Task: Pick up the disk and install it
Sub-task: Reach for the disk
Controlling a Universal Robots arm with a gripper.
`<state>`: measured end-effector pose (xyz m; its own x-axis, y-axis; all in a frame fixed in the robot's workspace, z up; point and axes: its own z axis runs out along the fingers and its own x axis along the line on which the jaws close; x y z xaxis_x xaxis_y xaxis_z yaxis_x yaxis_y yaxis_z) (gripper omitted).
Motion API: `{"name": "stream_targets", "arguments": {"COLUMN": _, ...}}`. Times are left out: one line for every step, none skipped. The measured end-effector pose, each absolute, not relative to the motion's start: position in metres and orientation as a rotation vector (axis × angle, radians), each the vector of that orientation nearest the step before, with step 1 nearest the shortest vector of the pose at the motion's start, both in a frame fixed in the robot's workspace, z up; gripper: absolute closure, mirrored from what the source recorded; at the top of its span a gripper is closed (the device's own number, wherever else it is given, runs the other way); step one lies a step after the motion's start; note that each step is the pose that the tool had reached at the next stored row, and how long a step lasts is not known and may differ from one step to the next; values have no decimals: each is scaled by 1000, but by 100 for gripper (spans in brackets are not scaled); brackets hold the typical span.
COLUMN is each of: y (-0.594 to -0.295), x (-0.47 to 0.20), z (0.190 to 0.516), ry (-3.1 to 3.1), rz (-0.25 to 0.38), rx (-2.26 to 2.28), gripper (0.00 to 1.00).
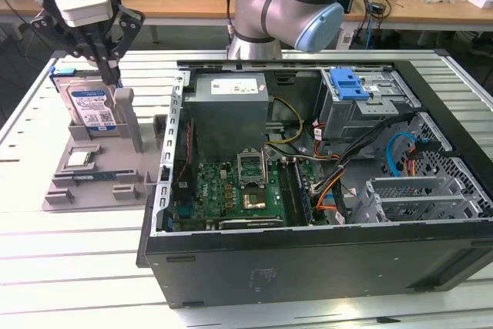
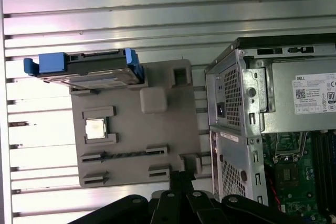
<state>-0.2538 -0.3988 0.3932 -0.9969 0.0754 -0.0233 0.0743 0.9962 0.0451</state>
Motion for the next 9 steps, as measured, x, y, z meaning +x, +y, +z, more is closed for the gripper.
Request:
{"name": "stream_targets", "arguments": {"y": -399, "x": -255, "z": 393, "ry": 3114, "rz": 69, "rx": 117, "gripper": 89}}
{"name": "stream_targets", "arguments": {"y": -399, "x": -256, "z": 393, "ry": 3114, "rz": 69, "rx": 117, "gripper": 89}}
{"name": "stream_targets", "arguments": {"y": -399, "x": -257, "z": 393, "ry": 3114, "rz": 69, "rx": 117, "gripper": 89}}
{"name": "stream_targets", "arguments": {"y": -399, "x": -258, "z": 393, "ry": 3114, "rz": 69, "rx": 117, "gripper": 89}}
{"name": "stream_targets", "arguments": {"y": -399, "x": -260, "z": 393, "ry": 3114, "rz": 69, "rx": 117, "gripper": 89}}
{"name": "stream_targets", "arguments": {"y": -399, "x": -262, "z": 393, "ry": 3114, "rz": 69, "rx": 117, "gripper": 89}}
{"name": "stream_targets", "arguments": {"y": -399, "x": -263, "z": 393, "ry": 3114, "rz": 69, "rx": 117, "gripper": 89}}
{"name": "stream_targets", "arguments": {"y": -399, "x": -265, "z": 393, "ry": 3114, "rz": 69, "rx": 117, "gripper": 89}}
{"name": "stream_targets", "arguments": {"y": -399, "x": -266, "z": 393, "ry": 3114, "rz": 69, "rx": 117, "gripper": 89}}
